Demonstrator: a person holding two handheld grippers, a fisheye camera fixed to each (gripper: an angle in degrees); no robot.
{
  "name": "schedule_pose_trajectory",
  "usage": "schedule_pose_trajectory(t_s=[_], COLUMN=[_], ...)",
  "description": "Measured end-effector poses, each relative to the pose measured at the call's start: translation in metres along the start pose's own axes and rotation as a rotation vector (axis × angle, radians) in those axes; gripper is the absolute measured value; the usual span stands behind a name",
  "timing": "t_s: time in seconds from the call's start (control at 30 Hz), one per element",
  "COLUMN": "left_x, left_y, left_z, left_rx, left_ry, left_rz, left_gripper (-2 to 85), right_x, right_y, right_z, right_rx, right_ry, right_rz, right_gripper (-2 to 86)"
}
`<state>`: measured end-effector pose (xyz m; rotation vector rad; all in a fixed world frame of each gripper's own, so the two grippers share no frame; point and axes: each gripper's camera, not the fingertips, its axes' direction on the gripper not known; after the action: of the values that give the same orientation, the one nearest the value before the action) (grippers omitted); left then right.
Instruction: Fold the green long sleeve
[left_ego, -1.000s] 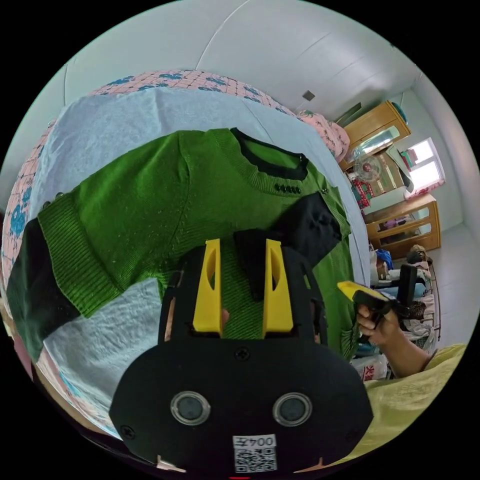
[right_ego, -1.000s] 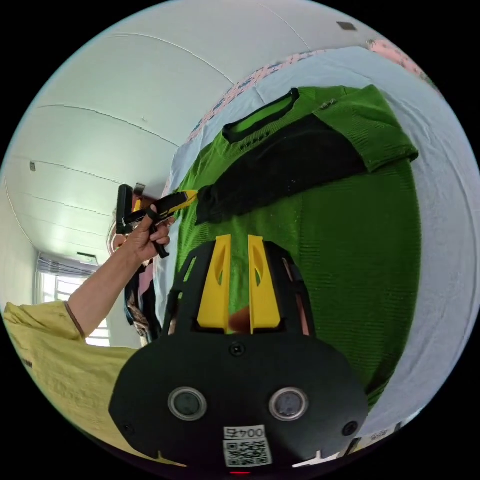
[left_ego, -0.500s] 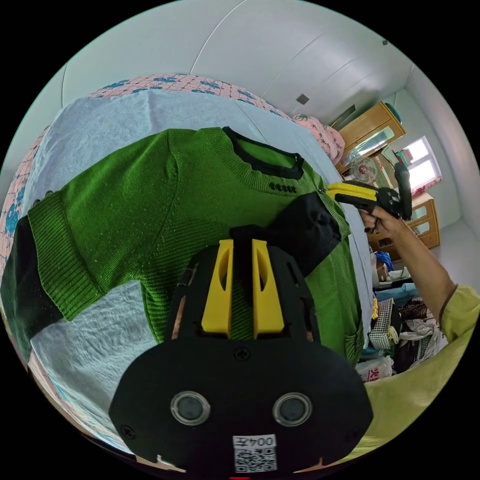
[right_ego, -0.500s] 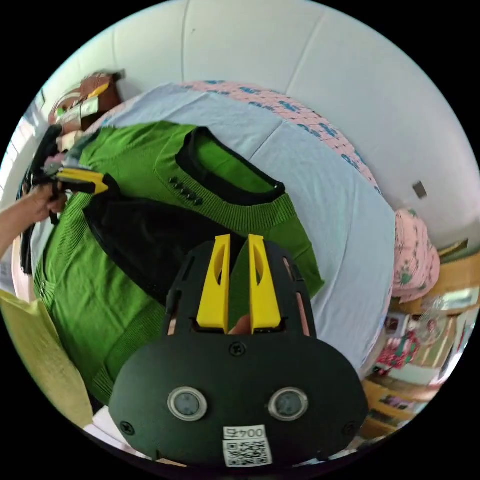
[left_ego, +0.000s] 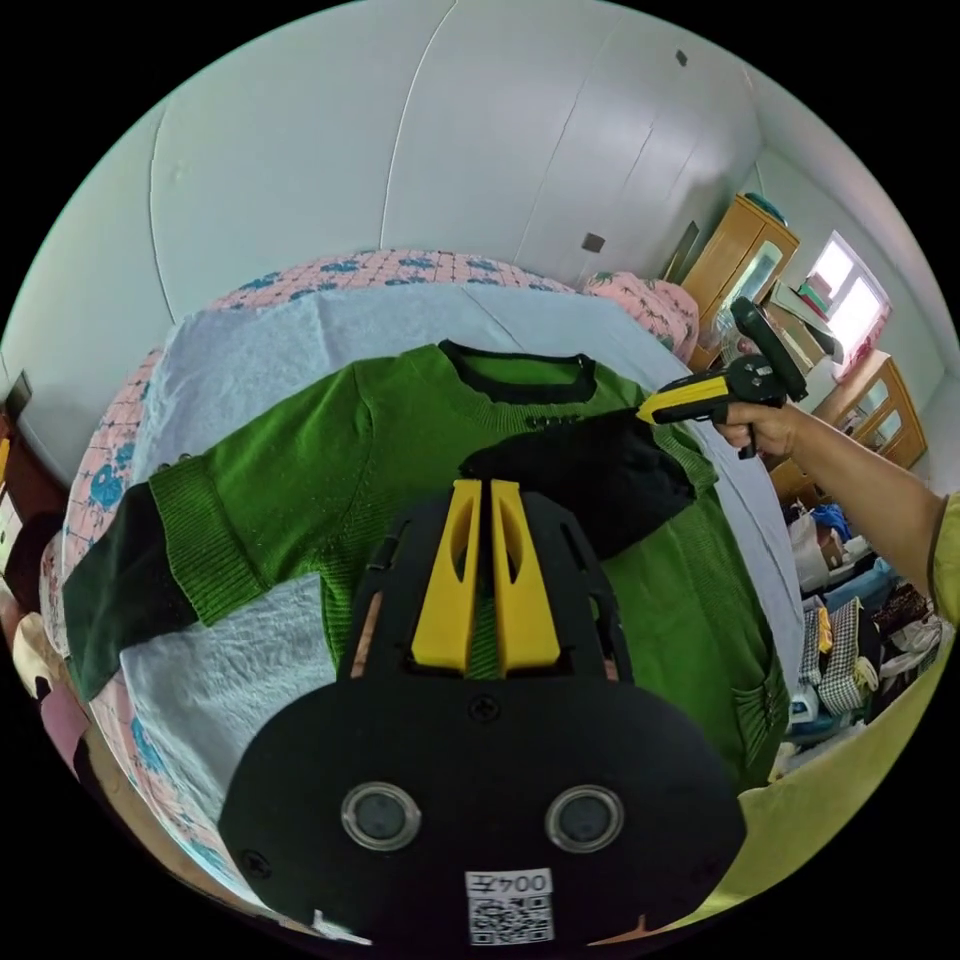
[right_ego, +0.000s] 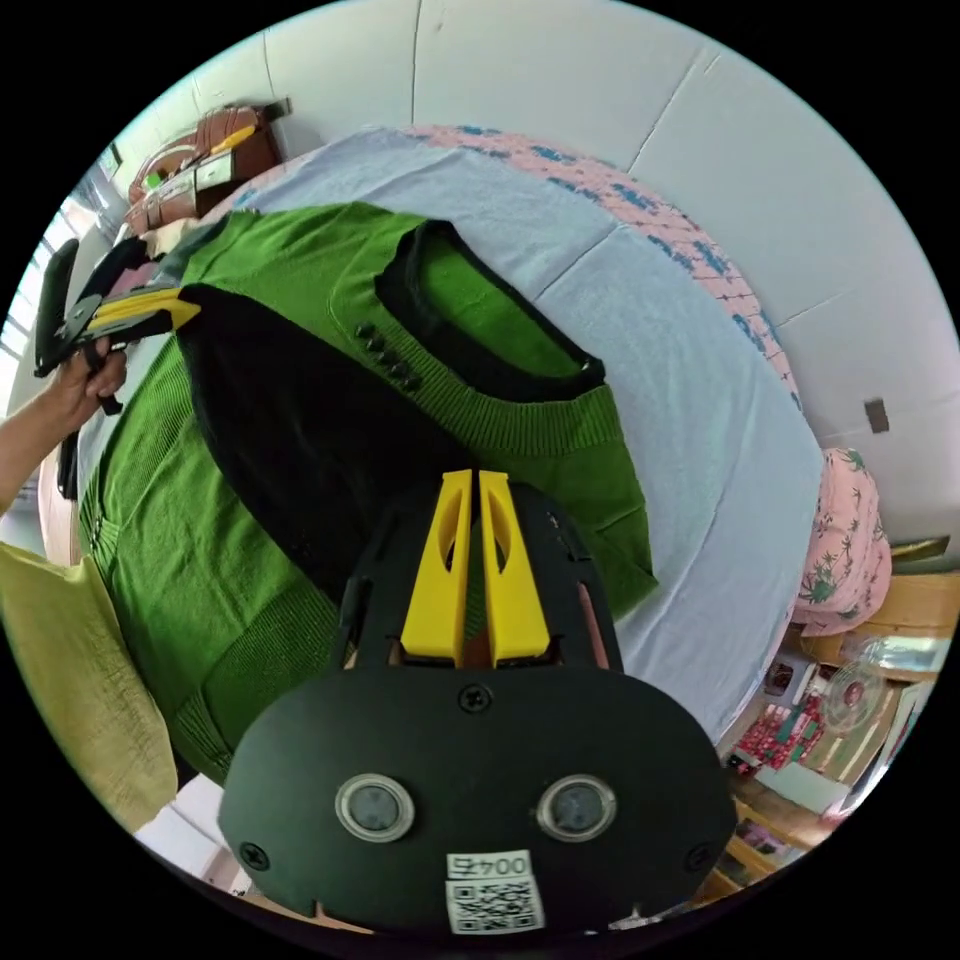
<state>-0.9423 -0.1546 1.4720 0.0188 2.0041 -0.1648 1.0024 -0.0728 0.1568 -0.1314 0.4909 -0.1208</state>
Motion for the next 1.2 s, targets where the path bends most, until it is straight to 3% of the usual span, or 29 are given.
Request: schedule_pose_trajectory(t_s=[0.17,0.57,0.83,1.0,1.2], left_x=[-0.001,-0.056,-0.083,-0.056,-0.019], left_y=[-0.002,-0.019,-0.012,-0.009,-0.001], left_z=[-0.009,0.051,0.014,0.009,0.041], left_rx=[0.041,-0.201,-0.087,-0.125,-0.238], left_ry=[-0.047,-0.029,0.012,0.038,-0.013], left_rz=[0.004,-0.235,-0.306,-0.156,-0.017], left_gripper=[1.9,2.9,3.8,2.3,0.7], right_x=[0.010,0.012,0.042,0.016,-0.001], right_y=[0.017,-0.011,0.115,0.198,0.198], right_z=[-0.033,-0.023,-0.113,-0.103,-0.106], right_rx=[0.139,0.083,0.354,0.206,0.188], right_ry=[-0.014,0.058,0.040,0.079,0.148], right_rz=[0.106,0.325,0.527,0.533,0.510], right_gripper=[-0.4,5.1,8.4,8.7,8.0])
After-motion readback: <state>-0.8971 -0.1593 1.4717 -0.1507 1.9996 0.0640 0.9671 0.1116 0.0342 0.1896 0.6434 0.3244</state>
